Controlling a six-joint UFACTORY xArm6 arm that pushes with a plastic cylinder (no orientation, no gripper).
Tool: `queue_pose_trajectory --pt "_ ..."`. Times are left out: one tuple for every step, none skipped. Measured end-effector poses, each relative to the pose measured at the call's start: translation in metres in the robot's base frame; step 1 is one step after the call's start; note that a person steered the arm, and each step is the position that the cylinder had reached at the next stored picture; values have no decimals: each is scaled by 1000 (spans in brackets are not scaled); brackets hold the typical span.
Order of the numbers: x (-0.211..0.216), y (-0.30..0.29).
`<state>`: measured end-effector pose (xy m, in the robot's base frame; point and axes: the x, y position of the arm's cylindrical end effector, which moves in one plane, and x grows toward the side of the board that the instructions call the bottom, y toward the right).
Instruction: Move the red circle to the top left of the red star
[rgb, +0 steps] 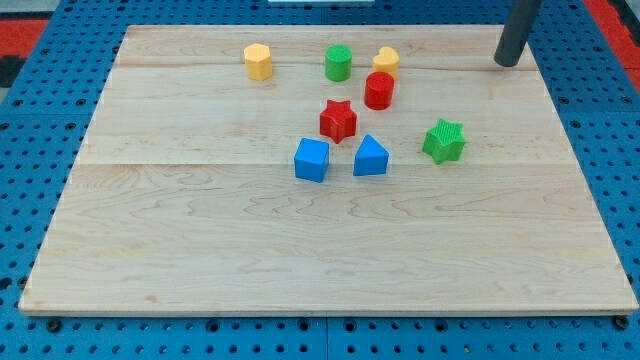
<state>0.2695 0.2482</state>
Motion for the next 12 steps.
queue_pose_trajectory --pt "0 2" --pt "0 4" --pt "0 13" --pt "0 13" --pt "0 -11" --pt "35 -88" --pt "60 -141" --pt "66 -196" --pt "66 -184" --pt "64 -180" --pt "64 -216" --pt "64 -209"
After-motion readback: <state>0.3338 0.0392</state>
